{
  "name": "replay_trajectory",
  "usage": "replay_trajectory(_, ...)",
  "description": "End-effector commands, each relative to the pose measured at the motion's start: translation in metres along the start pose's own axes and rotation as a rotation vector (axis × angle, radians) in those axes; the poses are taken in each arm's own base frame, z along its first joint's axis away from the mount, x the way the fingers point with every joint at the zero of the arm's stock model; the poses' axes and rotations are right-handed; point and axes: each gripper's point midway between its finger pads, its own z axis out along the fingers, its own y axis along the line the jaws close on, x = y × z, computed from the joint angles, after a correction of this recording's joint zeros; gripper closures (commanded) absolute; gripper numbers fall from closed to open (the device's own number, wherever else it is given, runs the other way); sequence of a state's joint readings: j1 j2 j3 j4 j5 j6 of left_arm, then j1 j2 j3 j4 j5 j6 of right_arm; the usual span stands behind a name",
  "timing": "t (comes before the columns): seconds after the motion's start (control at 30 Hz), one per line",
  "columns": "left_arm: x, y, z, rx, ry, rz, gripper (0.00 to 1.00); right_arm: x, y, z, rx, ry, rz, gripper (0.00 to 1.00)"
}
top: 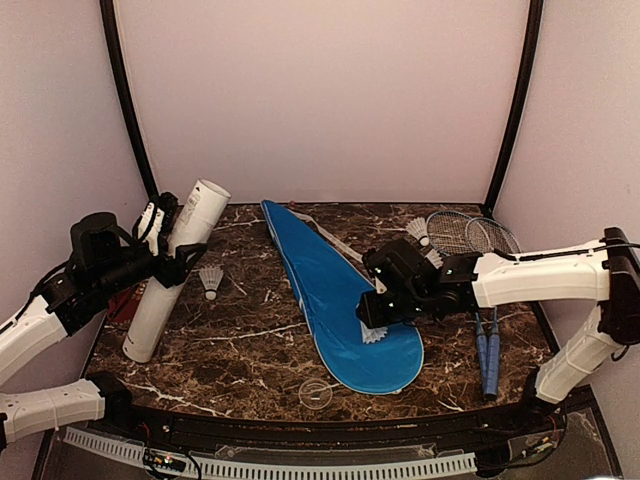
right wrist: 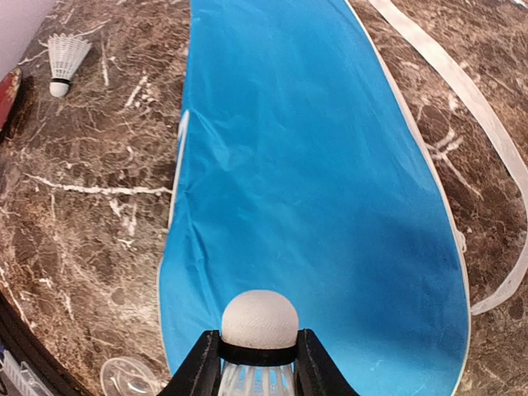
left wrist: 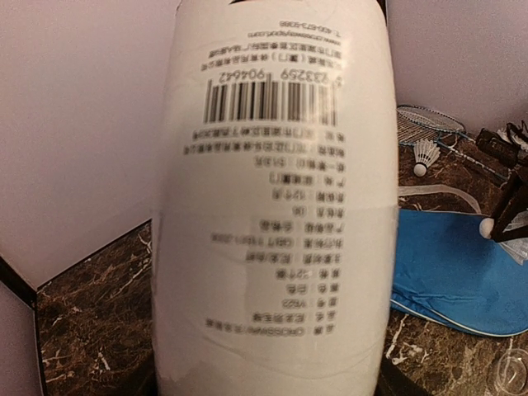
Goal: Pack up the badminton gear
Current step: Place the shuttlecock in the racket bag, then pick up the shuttlecock from the racket bag.
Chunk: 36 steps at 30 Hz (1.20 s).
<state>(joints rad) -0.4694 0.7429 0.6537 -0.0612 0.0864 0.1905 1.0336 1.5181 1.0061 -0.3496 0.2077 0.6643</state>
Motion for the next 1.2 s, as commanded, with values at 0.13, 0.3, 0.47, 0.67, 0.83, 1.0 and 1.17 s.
replay_trajectory(0.13, -0.006, 0.003, -0.001, -0.015, -0.029, 0.013, 0.35, 0.030, -0.021, 0.020, 0.060, 0.070, 0.042, 0.68)
replay_trajectory(0.3, -0.006, 0.003, -0.001, -0.013, -0.029, 0.012, 0.35, 0.042, -0.022, 0.026, 0.061, 0.120, 0.049, 0.54)
replay_trajectory(0.47, -0.006, 0.003, -0.001, -0.013, -0.031, 0.014, 0.35, 0.048, -0.019, 0.021, 0.047, 0.178, 0.030, 0.36)
replay_trajectory(0.67, -0.007, 0.002, -0.001, -0.010, -0.032, 0.014, 0.35, 0.049, -0.014, 0.016, 0.046, 0.281, -0.086, 0.30)
replay_trajectory(0.83, -0.007, 0.002, -0.002, -0.010, -0.033, 0.014, 0.35, 0.045, -0.002, 0.014, 0.028, 0.381, -0.132, 0.35)
replay_trajectory(1.0, -0.008, 0.003, -0.003, -0.013, -0.038, 0.015, 0.35, 0.059, -0.008, 0.020, 0.089, 0.481, -0.098, 0.38)
replay_trajectory(1.17, -0.009, 0.001, -0.003, -0.002, -0.041, 0.012, 0.35, 0.065, -0.011, 0.024, 0.113, 0.518, -0.109, 0.41)
